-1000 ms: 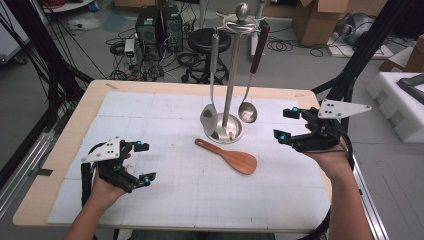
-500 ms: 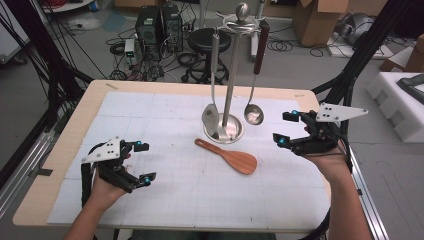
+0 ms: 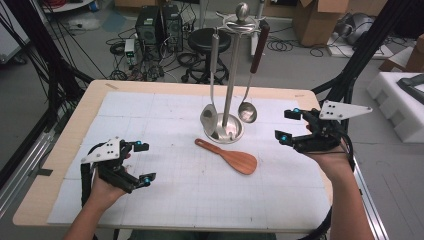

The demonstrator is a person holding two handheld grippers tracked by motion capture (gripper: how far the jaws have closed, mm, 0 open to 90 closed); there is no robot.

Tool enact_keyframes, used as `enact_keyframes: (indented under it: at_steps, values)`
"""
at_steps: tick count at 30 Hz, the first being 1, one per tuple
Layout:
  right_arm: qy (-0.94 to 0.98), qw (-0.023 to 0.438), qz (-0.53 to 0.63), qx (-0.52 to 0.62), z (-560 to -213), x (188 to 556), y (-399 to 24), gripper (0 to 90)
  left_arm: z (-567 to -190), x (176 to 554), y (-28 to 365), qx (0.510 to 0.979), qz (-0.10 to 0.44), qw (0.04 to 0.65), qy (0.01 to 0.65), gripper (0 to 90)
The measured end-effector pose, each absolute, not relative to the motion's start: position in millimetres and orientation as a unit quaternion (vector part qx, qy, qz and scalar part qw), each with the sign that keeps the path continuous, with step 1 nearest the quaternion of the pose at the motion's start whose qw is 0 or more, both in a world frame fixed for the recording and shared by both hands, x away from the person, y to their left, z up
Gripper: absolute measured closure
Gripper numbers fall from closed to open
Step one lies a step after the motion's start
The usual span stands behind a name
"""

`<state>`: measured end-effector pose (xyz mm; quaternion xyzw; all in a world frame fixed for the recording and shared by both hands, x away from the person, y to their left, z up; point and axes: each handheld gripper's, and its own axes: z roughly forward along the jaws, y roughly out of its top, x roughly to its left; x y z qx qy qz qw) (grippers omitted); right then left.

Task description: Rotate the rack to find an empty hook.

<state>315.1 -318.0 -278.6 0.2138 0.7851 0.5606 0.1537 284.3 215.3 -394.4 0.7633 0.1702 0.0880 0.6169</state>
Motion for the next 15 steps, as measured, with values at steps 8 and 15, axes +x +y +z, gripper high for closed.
enact_keyframes:
  at_steps: [8,15]
  values:
    - [0.792,0.151,0.558,0.195,-267.2,319.2,-314.1,46.0,-395.3,280.8,214.0,0.772,0.089,0.607,0.166,1.7]
    - [0.793,0.174,0.549,0.197,-237.9,328.2,-302.0,71.1,-394.7,282.5,214.5,0.762,0.088,0.618,0.172,1.7]
